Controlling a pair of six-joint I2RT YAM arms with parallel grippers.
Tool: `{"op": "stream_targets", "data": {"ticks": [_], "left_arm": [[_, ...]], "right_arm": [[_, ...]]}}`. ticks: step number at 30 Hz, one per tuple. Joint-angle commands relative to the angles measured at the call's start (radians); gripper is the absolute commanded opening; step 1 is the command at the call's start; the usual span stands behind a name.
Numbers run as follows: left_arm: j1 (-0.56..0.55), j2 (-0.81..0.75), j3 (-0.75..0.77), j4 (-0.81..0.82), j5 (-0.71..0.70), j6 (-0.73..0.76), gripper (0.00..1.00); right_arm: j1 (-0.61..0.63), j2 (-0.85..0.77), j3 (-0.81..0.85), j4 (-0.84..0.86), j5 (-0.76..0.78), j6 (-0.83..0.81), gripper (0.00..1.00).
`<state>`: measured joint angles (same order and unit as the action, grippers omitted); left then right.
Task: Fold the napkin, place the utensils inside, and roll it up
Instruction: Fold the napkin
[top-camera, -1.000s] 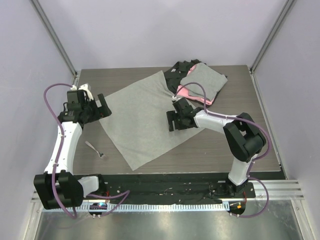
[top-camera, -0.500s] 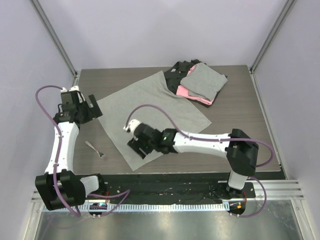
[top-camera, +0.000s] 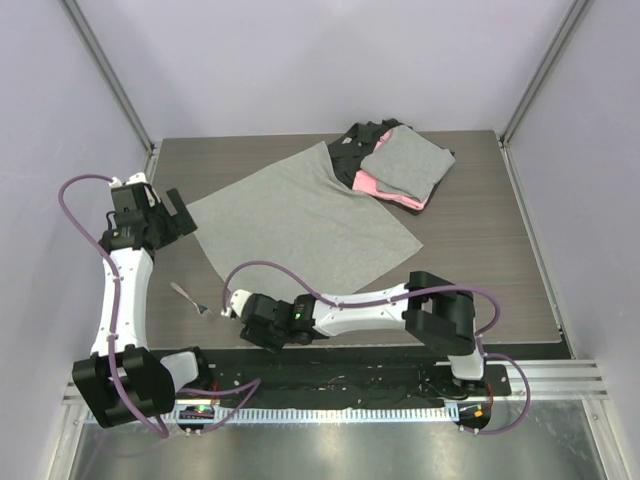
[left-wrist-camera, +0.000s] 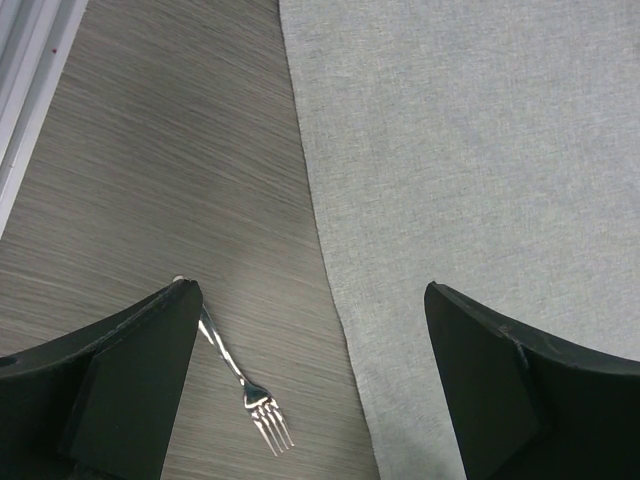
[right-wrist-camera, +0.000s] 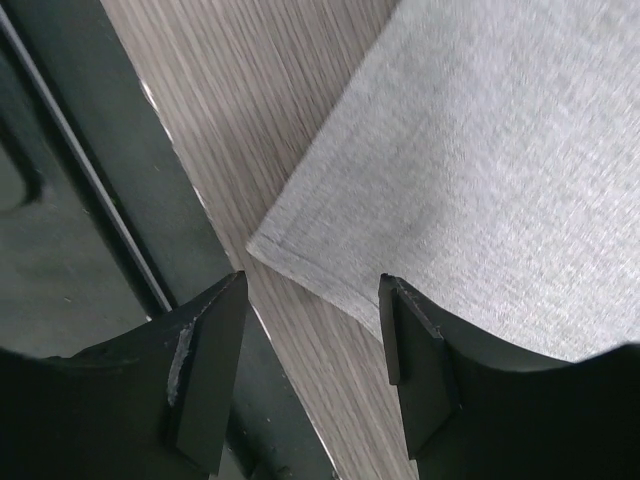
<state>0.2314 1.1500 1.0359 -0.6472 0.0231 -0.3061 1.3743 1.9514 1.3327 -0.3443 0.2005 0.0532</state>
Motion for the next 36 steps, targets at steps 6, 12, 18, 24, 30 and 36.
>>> {"op": "stream_targets", "data": {"ticks": [6, 12, 18, 24, 30, 36], "left_arm": [[0.002, -0.019, 0.001, 0.024, 0.055, -0.007, 1.0], [0.002, -0.016, 0.0, 0.026, 0.054, -0.007, 1.0], [0.002, -0.016, 0.0, 0.026, 0.057, -0.007, 1.0], [0.002, -0.018, -0.002, 0.026, 0.055, -0.007, 1.0], [0.002, -0.018, -0.004, 0.024, 0.052, -0.007, 1.0], [0.002, -0.018, -0.004, 0.024, 0.047, -0.005, 1.0]], "right_arm": [[0.029, 0.043, 0.089, 0.08, 0.028, -0.027, 0.58], [0.029, 0.066, 0.1, 0.065, 0.031, -0.036, 0.53], [0.029, 0.076, 0.077, 0.064, 0.03, -0.019, 0.52], [0.025, 0.103, 0.066, 0.06, 0.025, -0.006, 0.48], [0.006, 0.122, 0.062, 0.06, 0.007, 0.011, 0.45], [-0.012, 0.132, 0.048, 0.039, -0.019, 0.039, 0.42]]}}
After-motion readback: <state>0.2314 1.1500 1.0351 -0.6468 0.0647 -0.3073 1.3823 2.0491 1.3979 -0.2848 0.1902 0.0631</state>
